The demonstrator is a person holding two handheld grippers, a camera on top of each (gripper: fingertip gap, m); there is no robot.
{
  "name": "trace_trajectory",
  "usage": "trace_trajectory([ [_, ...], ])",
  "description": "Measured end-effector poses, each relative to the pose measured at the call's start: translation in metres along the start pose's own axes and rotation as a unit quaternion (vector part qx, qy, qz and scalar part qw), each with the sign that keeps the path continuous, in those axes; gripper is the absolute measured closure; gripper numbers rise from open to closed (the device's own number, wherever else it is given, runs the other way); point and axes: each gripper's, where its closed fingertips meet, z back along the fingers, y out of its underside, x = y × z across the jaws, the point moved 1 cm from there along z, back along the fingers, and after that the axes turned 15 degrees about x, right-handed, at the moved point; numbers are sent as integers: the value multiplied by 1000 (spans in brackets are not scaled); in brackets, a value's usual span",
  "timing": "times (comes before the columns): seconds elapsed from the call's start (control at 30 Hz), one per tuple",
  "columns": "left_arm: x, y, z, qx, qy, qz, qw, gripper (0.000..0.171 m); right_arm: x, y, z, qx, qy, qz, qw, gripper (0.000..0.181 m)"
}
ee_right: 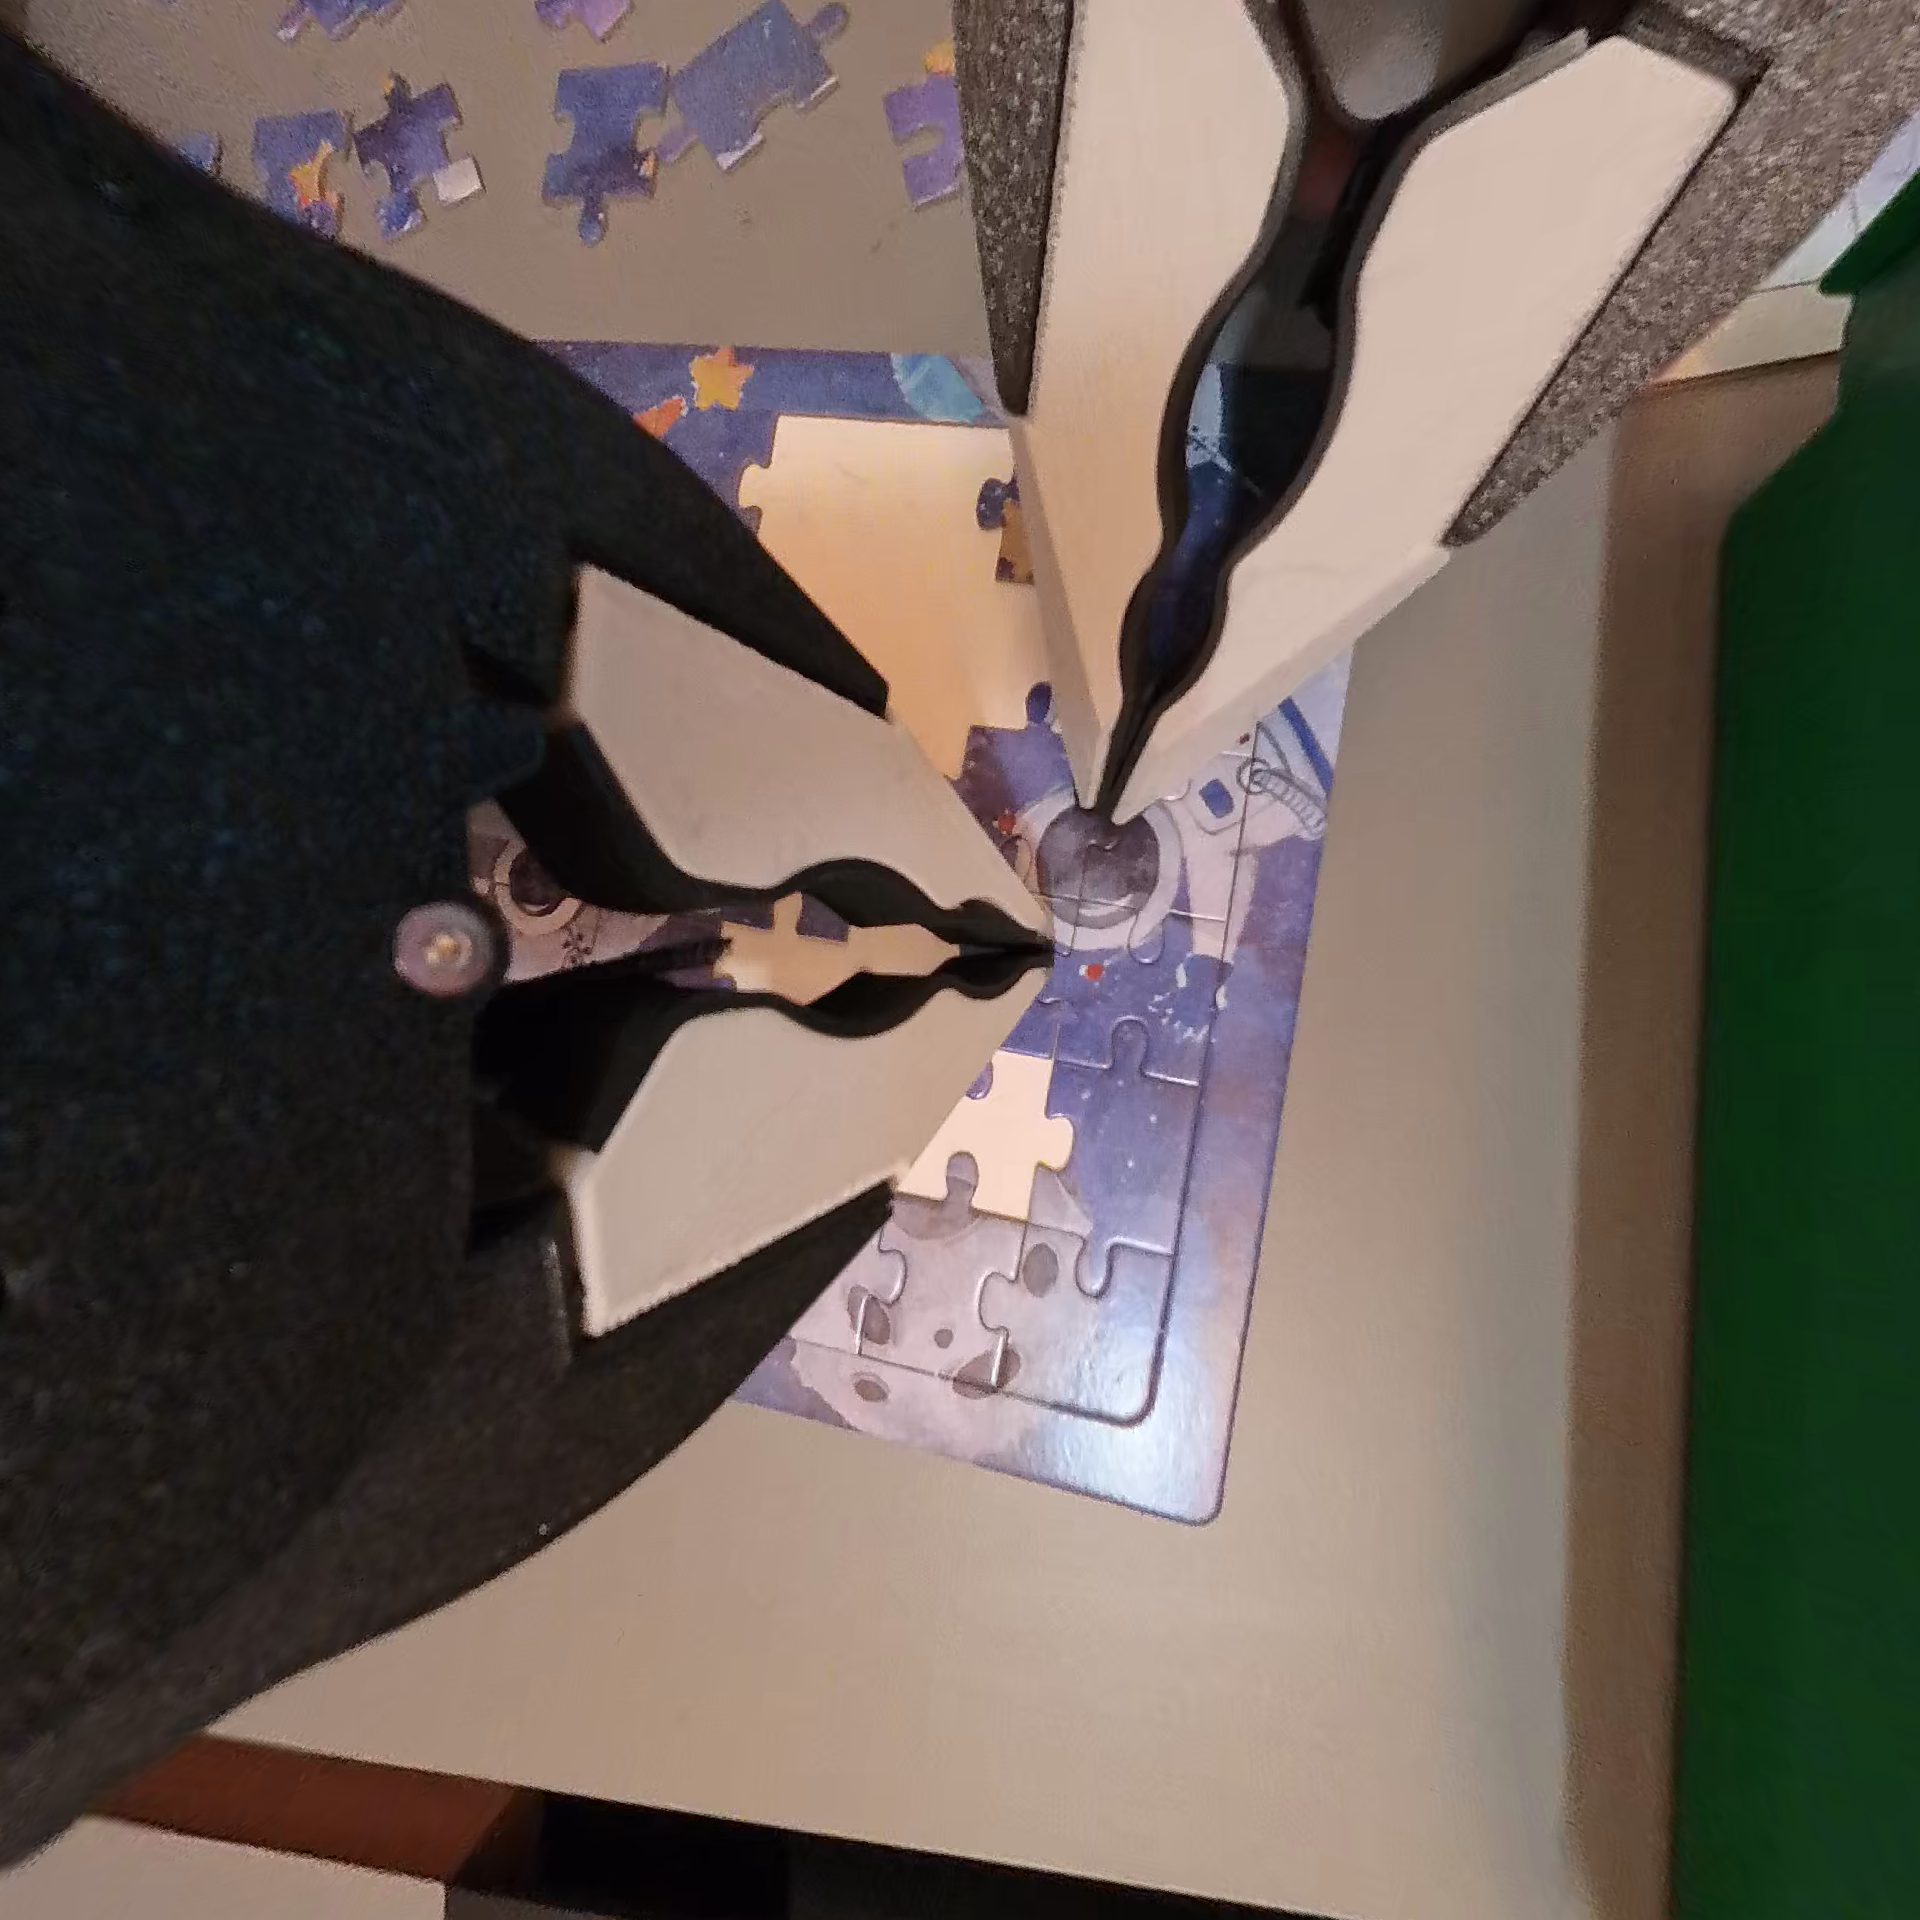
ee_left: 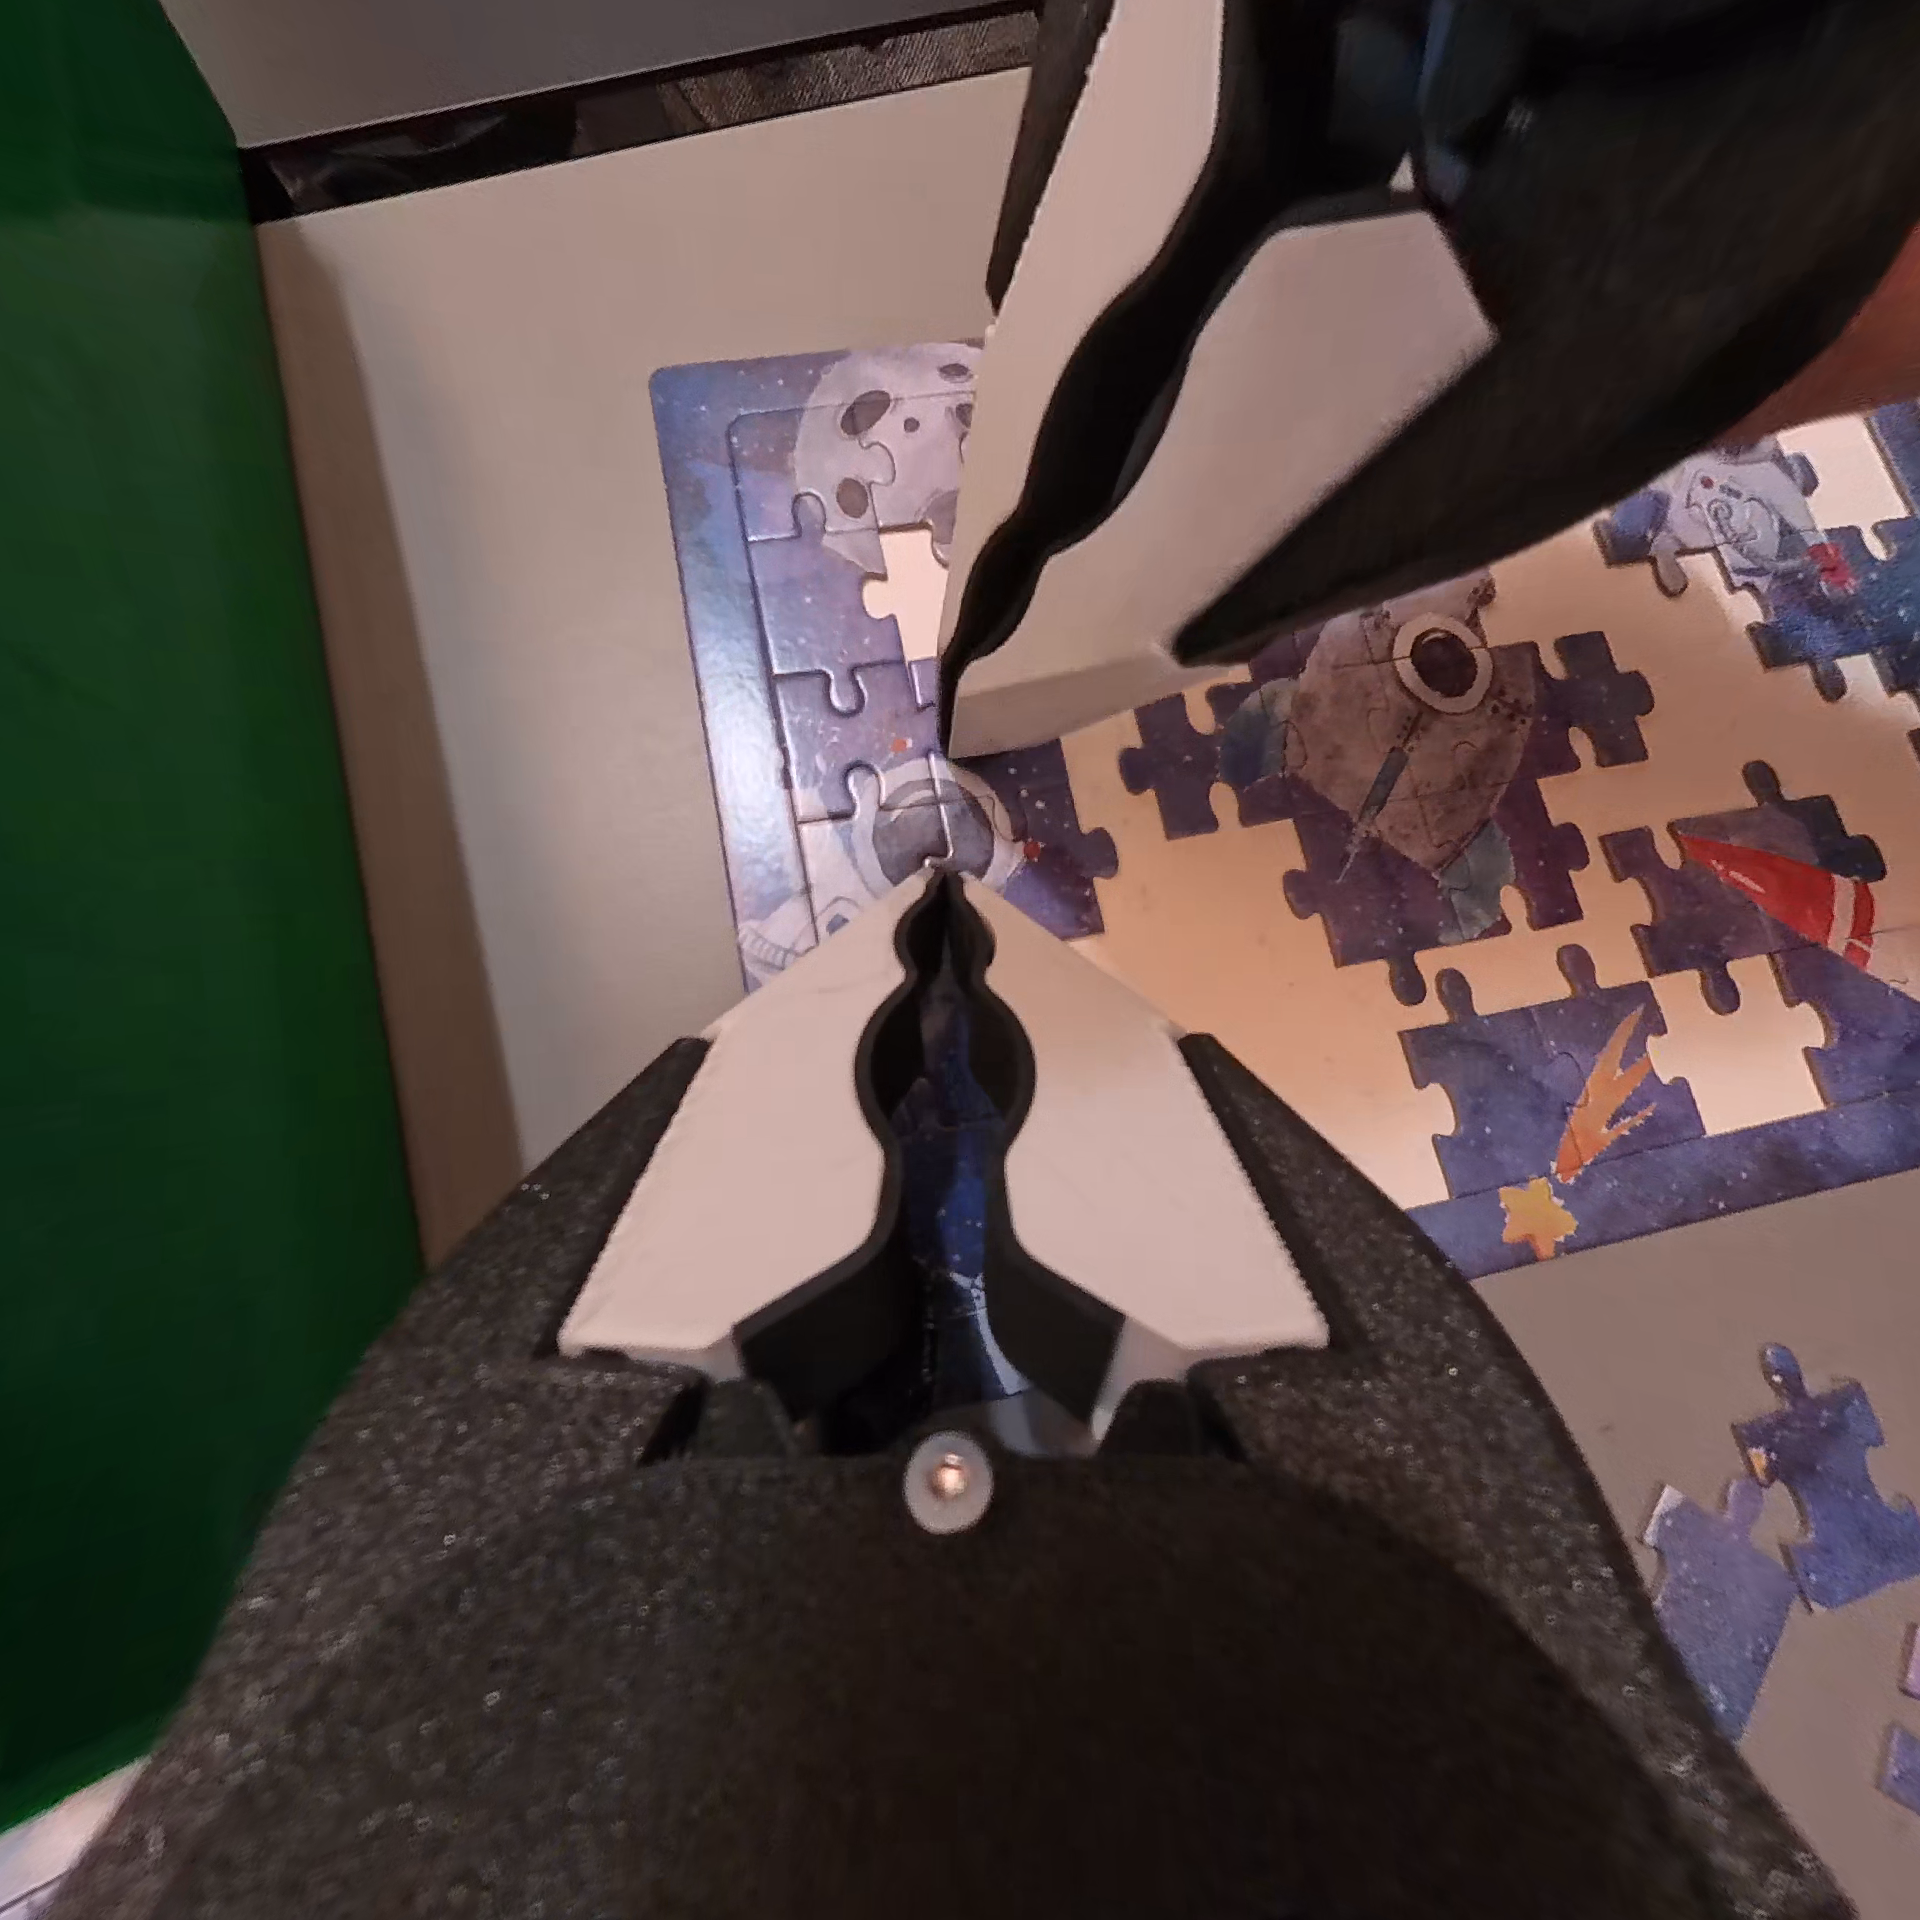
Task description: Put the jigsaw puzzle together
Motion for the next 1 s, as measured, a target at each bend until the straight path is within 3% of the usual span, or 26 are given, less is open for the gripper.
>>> trace_trajectory([
  [0.17,1,0,0,-3,12,6,1000,171,0,-1,0,15,15,10,1000,181],
  [0.33,1,0,0,-4,12,5,1000,171,-4,-3,20,-30,20,-18,999,181],
  [0.43,1,0,0,-4,14,6,1000,171,11,8,3,6,-1,-3,1000,181],
  [0.53,1,0,0,-4,16,7,1000,171,12,7,6,-1,-1,-8,1000,181],
  [0.63,1,1,0,-5,15,6,1000,171,15,5,40,-43,-1,-15,999,181],
  [0.77,1,0,0,-4,11,4,1000,171,25,24,129,-123,42,-41,991,181],
  [0.87,0,0,0,-5,8,4,1000,171,49,59,187,-184,64,-64,979,181],
  [1.0,0,-1,1,-5,-9,-4,1000,171,80,137,212,-208,91,-112,967,173],
])
